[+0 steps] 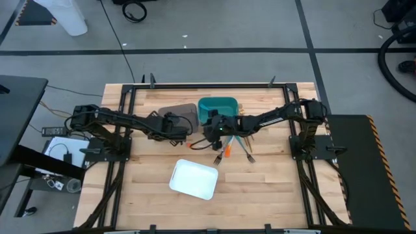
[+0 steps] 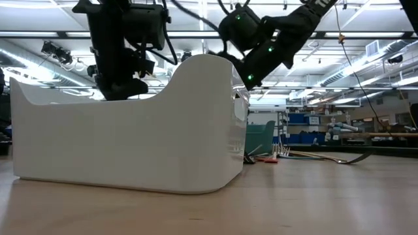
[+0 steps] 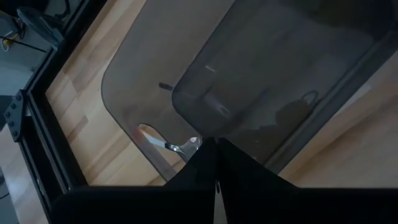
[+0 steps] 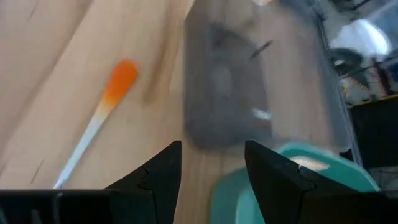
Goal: Sort silverware by color (type)
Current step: Put the orange fork into the black bin
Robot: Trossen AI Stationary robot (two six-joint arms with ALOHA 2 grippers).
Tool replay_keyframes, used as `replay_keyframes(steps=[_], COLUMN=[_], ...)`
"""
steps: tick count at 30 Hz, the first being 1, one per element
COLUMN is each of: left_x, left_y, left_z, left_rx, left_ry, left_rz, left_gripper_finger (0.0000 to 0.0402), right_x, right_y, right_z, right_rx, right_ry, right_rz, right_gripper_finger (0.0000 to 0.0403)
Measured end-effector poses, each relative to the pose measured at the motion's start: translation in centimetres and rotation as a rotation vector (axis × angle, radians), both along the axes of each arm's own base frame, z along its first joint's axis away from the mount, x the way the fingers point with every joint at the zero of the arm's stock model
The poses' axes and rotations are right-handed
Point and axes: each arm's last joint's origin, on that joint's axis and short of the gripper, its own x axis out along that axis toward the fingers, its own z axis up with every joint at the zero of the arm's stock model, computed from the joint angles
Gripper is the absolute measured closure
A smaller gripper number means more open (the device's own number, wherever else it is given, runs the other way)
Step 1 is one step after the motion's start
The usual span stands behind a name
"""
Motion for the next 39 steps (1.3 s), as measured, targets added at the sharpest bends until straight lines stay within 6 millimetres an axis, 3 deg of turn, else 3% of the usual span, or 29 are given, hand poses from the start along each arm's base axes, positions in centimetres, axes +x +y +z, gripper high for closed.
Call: replay_keyframes(steps=[14,22,28,35,39], left_x=[1.0,1.4,2.0,2.6,2.6], left_y=[0.8,0.8,0.7,-0.3,0.1], left_z=[0.3,0.3,0.5,0.6,0.5], left_rx=[0.000,0.004,0.009,0.020,0.013], left_ry=[-0.056,-0.080,-0.114,-0.063,-0.060], left_rz=[-0.043,-0.084,-0.120,-0.321,-0.312], left_gripper_finger=[0.0388,0.0387,0.0387,0.0387,0.0388], right_x=[1.1,1.6,1.7,1.7,1.7], right_y=[-3.1,-3.5,-3.7,-4.4,-4.2], right_z=[-0.4,-2.0,-1.8,-1.6,-1.6], right_rx=[0.096,0.081,0.079,0.090,0.101], right_ry=[0.016,0.017,-0.009,-0.033,-0.034], right_rz=[0.042,0.059,0.064,0.068,0.090], right_gripper_finger=[0.0216,0.0216,0.0216,0.0216,0.0216])
